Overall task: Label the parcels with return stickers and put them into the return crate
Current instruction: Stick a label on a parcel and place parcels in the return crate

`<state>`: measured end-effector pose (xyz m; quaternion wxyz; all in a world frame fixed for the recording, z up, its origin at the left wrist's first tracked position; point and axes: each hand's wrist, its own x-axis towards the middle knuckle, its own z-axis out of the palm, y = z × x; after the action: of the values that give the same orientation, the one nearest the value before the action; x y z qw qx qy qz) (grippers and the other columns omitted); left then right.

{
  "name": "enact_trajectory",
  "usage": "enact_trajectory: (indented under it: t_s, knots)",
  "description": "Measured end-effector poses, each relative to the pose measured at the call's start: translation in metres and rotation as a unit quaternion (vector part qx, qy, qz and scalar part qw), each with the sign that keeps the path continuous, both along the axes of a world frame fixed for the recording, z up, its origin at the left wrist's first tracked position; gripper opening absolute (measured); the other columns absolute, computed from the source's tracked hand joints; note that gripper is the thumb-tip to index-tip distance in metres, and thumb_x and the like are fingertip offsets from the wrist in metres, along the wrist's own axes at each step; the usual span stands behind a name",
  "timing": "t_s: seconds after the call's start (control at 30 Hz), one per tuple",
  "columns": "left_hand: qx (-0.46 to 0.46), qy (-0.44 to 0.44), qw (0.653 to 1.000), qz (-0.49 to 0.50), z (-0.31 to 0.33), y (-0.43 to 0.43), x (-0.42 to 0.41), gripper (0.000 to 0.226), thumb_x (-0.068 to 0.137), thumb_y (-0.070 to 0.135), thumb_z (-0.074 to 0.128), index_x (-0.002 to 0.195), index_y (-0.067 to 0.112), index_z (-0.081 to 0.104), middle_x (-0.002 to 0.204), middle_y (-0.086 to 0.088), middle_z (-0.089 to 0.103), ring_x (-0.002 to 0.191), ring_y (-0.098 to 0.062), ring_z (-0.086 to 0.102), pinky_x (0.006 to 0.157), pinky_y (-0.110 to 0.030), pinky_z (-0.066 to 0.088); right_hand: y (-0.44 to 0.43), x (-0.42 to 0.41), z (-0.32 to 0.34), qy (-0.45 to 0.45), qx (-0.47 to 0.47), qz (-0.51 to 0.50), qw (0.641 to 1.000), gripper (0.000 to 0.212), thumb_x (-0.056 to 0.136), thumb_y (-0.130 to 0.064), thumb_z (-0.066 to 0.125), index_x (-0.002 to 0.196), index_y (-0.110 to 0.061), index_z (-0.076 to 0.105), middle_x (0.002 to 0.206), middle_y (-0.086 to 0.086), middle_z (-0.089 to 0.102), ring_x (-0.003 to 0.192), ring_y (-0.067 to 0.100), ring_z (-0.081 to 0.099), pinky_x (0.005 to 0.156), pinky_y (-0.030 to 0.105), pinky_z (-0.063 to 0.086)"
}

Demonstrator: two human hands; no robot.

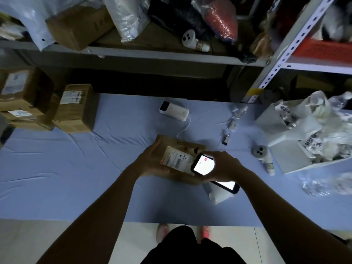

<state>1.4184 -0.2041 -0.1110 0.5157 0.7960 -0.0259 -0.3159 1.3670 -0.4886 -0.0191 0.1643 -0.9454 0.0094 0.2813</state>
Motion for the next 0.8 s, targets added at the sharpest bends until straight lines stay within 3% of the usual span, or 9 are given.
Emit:
enact_trajectory:
  t_s: [0.1,0.23,0.33,0.4,0.67,0.8]
  knots:
    - [-0.025,0.020,0.999,0.038,-0.001,0.002,-0.007,0.137,0.047,0.023,0.099,0.152,0.058,0.018,0.144,0.011,0.051,0.131,-0.016,0.054,0.095,-0.050,0.057,-0.001,-0.002,0.005,0.001,-0.051,0.029,0.998,0.093,0.061,-0.063,0.085,0.142,-0.039,0.047,0.138,-0.010,0.059,0.128,0.021,0.053,0.098,0.039,0.044]
    - [-0.013,0.000,0.999,0.045,-0.007,0.003,-0.014,0.134,0.049,0.042,0.099,0.156,0.047,0.020,0.149,0.013,0.045,0.137,-0.016,0.047,0.104,-0.046,0.052,-0.002,-0.003,0.013,-0.011,-0.092,0.065,0.994,0.094,0.061,-0.058,0.086,0.144,-0.038,0.046,0.135,-0.009,0.061,0.126,0.022,0.055,0.093,0.037,0.046]
    - [-0.029,0.025,0.996,0.084,-0.013,0.003,-0.018,0.132,0.045,0.037,0.102,0.152,0.053,0.027,0.147,0.006,0.049,0.133,-0.021,0.051,0.097,-0.047,0.056,-0.005,-0.003,0.018,-0.016,-0.111,0.079,0.991,0.087,0.063,-0.057,0.086,0.140,-0.038,0.049,0.130,-0.008,0.063,0.122,0.022,0.058,0.093,0.038,0.049]
    - [-0.028,0.020,0.995,0.090,-0.014,0.003,-0.018,0.129,0.050,0.028,0.100,0.154,0.048,0.028,0.142,0.006,0.054,0.130,-0.019,0.054,0.097,-0.044,0.056,-0.008,-0.004,0.021,-0.022,-0.133,0.089,0.987,0.081,0.064,-0.057,0.084,0.136,-0.038,0.052,0.125,-0.008,0.066,0.117,0.021,0.061,0.089,0.036,0.050]
    - [-0.010,0.018,0.997,0.080,-0.010,0.004,-0.016,0.138,0.039,0.046,0.100,0.155,0.047,0.025,0.146,0.007,0.051,0.133,-0.019,0.051,0.101,-0.044,0.054,-0.013,-0.012,0.029,-0.035,-0.142,0.105,0.984,0.085,0.070,-0.054,0.084,0.144,-0.038,0.046,0.135,-0.007,0.061,0.123,0.021,0.058,0.090,0.034,0.045]
    - [-0.004,0.003,0.998,0.064,-0.008,0.003,-0.016,0.130,0.052,0.036,0.099,0.157,0.043,0.022,0.148,0.004,0.051,0.134,-0.020,0.051,0.103,-0.044,0.053,-0.013,-0.015,0.028,-0.056,-0.131,0.092,0.985,0.081,0.067,-0.054,0.084,0.139,-0.038,0.049,0.128,-0.009,0.064,0.117,0.020,0.061,0.088,0.033,0.046]
